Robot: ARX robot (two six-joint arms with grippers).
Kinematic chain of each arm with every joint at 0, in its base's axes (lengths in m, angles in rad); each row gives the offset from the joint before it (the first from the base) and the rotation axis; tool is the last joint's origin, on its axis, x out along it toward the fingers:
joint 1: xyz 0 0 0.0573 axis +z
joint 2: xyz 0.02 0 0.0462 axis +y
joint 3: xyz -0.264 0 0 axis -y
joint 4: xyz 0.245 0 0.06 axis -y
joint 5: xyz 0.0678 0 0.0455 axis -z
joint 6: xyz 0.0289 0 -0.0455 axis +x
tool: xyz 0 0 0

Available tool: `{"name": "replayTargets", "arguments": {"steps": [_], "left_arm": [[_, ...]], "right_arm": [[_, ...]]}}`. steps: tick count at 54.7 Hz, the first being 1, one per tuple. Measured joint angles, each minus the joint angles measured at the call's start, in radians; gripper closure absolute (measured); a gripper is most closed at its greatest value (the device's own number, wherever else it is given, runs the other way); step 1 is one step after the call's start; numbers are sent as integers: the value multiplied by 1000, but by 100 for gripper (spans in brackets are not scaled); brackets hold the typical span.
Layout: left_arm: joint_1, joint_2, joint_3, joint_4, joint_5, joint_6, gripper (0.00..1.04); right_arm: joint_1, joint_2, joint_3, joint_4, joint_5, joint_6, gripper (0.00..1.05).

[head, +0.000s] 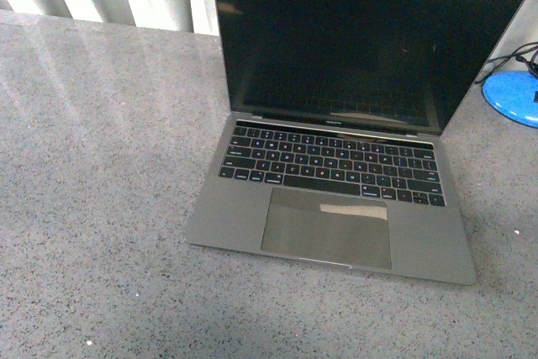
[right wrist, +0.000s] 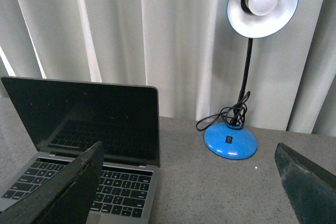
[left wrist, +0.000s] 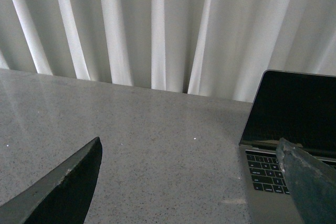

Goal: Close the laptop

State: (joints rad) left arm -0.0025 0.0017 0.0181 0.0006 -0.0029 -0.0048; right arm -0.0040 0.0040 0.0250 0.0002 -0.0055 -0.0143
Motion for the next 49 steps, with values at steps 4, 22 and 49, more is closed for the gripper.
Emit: {"name": "replayTargets", "arguments": {"steps": [4, 22, 49], "left_arm": [[0, 0, 0, 0, 0, 0, 7], [0, 0, 0, 0, 0, 0, 7], [-205, 554, 142, 23, -800, -366, 7]], "right_arm": [[0, 0, 0, 0, 0, 0, 10], [0, 0, 0, 0, 0, 0, 10], [-172, 649, 217, 16, -408, -353, 10]]}}
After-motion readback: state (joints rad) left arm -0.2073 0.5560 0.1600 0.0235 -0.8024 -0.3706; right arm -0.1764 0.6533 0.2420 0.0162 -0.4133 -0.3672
